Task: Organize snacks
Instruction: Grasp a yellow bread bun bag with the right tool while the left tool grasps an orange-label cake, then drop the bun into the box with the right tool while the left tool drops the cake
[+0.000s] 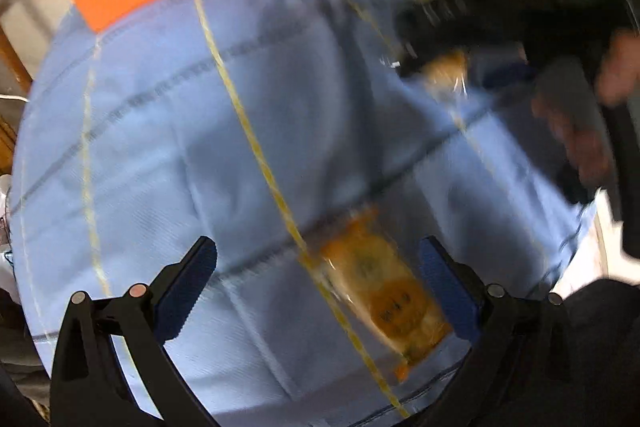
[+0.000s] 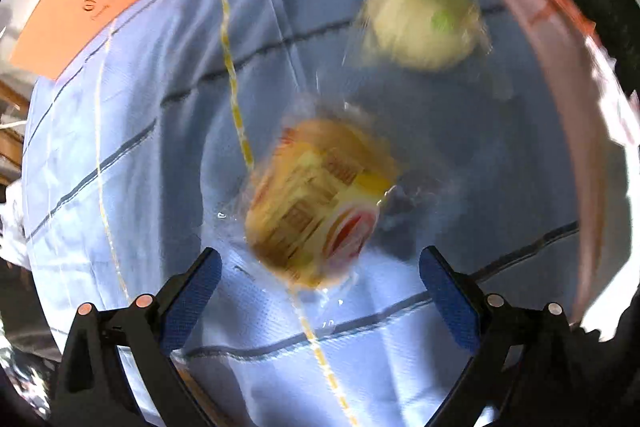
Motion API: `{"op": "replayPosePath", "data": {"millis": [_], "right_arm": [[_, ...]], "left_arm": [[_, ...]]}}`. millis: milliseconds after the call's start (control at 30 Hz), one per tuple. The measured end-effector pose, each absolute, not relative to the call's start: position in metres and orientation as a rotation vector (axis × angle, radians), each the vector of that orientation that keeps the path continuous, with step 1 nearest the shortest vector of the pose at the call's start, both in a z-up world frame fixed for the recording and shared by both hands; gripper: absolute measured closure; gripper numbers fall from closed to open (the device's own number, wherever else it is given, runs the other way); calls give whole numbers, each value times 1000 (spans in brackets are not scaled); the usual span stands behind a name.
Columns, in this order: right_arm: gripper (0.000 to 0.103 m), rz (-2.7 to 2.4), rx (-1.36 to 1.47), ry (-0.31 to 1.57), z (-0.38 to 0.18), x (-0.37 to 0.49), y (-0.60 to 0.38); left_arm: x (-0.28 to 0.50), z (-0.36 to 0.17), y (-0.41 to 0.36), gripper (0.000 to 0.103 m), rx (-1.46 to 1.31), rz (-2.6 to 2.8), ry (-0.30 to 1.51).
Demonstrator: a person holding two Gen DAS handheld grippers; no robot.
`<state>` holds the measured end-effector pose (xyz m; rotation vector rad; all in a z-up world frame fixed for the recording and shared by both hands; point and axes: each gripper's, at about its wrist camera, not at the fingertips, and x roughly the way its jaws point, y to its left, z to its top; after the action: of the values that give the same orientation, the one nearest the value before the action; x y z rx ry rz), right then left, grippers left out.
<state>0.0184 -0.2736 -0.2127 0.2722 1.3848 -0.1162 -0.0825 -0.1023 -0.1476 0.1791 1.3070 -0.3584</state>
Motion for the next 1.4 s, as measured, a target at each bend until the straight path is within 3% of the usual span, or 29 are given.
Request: {"op": "replayPosePath", "data": {"millis": [167,200,233,267,300,333,367,400,900,1400], "right_arm": [[5,-134,234,1304,-211,23,-266],[12,-135,248,1298,-212,23,-267],[31,-135,231,1273,-208,23,-265],[33,-106,213,1241,-202,22,-263],[44,-95,201,1241,-198,22,-262],[47,-79,204,1234,-194,21,-261],[48,-66,202,1232,-191,20,-260],[48,-62,197,1230,-187,19,-259],[49,138,185,1014,-77,31,-241],[48,239,-65,691,2,189,-205]], "left_arm": [[-107,-166,-113,4,149,-386,1299],[-113,-168,-117,4,200,-375,1266],[-117,-169,-121,7,236,-364,1253],[-121,-167,-123,14,224,-375,1232],[-124,-162,-125,34,224,-379,1211],[-124,-160,-125,52,222,-379,1209],[-122,-158,-124,64,220,-362,1210],[-119,-157,-122,68,200,-349,1227],[-39,-88,-94,68,270,-282,1052],[233,-26,9,68,65,-107,955]]}}
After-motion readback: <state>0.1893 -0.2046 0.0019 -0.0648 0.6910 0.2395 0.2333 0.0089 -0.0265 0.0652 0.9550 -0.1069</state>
